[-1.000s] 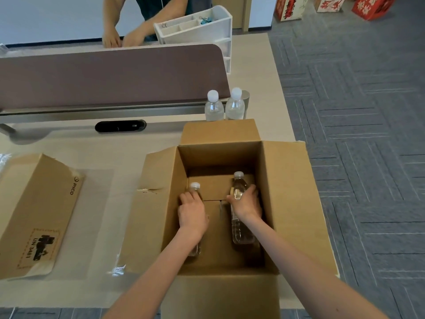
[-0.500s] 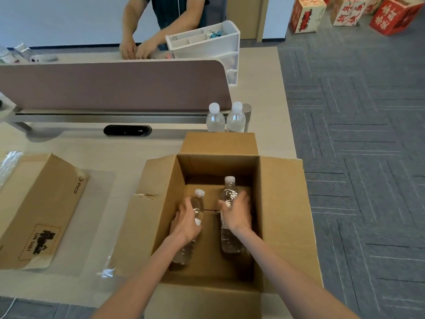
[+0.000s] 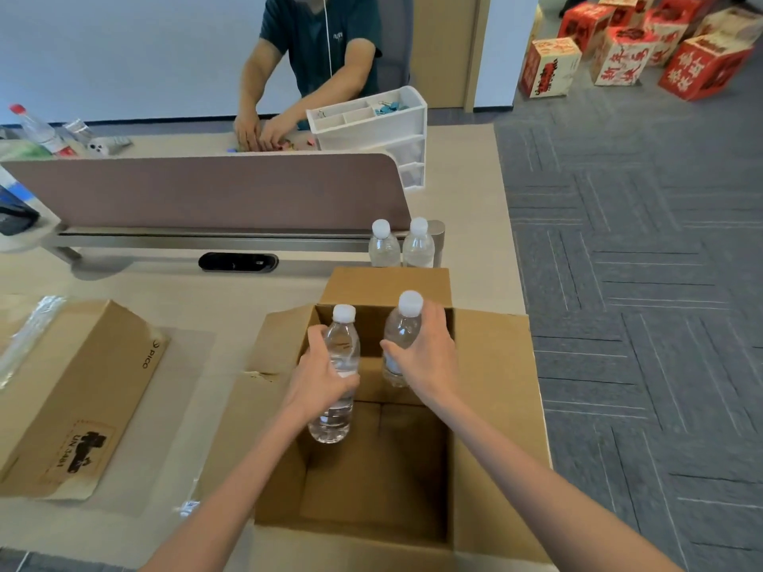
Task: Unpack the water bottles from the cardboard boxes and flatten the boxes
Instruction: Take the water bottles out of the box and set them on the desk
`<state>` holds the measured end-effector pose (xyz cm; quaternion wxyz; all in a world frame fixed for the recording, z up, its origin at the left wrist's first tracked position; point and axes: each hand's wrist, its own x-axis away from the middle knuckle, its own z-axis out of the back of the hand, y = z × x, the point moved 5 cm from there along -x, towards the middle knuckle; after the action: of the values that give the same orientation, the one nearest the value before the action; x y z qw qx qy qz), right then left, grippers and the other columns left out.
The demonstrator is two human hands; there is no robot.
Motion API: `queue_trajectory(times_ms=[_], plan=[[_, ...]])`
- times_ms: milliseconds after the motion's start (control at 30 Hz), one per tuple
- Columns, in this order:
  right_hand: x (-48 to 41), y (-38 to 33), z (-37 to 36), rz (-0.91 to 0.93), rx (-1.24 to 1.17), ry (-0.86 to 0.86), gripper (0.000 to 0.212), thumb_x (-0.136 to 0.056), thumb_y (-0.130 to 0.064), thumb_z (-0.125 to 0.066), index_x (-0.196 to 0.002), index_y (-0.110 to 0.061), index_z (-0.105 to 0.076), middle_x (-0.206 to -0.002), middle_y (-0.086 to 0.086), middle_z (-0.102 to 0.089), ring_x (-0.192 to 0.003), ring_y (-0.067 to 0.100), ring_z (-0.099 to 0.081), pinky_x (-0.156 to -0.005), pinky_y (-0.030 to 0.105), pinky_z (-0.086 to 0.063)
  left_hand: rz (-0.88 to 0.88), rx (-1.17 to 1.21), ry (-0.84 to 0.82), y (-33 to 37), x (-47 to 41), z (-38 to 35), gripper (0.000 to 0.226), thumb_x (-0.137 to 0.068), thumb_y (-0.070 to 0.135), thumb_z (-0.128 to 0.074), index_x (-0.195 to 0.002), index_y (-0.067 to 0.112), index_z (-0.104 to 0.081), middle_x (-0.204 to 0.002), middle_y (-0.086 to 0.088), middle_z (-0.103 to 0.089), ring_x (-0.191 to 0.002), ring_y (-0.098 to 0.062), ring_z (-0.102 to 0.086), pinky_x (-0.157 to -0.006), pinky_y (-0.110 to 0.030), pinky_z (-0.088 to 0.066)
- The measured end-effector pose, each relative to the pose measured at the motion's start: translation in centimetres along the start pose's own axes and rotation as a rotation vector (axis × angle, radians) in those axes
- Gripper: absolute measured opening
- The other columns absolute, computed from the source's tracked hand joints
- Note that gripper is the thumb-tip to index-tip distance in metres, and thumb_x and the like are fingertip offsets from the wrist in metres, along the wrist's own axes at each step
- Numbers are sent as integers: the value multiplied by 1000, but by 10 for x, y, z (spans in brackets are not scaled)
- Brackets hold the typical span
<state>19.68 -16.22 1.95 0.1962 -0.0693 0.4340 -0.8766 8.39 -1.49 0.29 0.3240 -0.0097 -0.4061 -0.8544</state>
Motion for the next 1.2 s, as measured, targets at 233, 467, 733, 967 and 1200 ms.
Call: queue_trajectory(times_ms=[233,467,733,967,1200], plan=[[-29,-45,18,150,-13,77,65,-73,-41,-80,-122,-18,-45,-112,-6,-47,-92,5,-44,-65,12,-35,-83,159,106,37,-13,51,73,-72,17,-85,-123,21,-33,-115,4,-52,-104,-14,-55,-82,-26,-43],[-62,-87,15,198,-78,135,66,-73,-41,-80,-124,-15,-46,-113,-2,-50,-97,9,-47,-76,22,-43,-166,354,282,46,-34,93,77,-68,19,-89,-130,22,-42,-118,10,-60,-105,-2,-60,-85,-16,-46],[-104,-112,-12,128,-145,196,74,-70,-35,-84,-126,-10,-43,-117,4,-46,-105,16,-48,-88,32,-47,-234,502,397,35,-79,128,75,-70,11,-88,-123,30,-38,-113,19,-52,-102,10,-55,-83,-5,-42],[-130,-115,-61,131,-185,213,64,-67,-22,-87,-117,-15,-47,-112,-1,-44,-94,6,-43,-81,11,-33,-222,552,407,12,-133,127,73,-74,10,-85,-121,27,-32,-110,21,-45,-100,18,-48,-81,1,-33],[-145,-98,-112,129,-51,206,59,-68,-16,-85,-114,-15,-48,-108,-10,-36,-91,4,-39,-77,12,-31,-179,557,362,-25,-167,112,75,-72,8,-86,-123,25,-34,-108,19,-47,-90,4,-52,-82,-1,-35]])
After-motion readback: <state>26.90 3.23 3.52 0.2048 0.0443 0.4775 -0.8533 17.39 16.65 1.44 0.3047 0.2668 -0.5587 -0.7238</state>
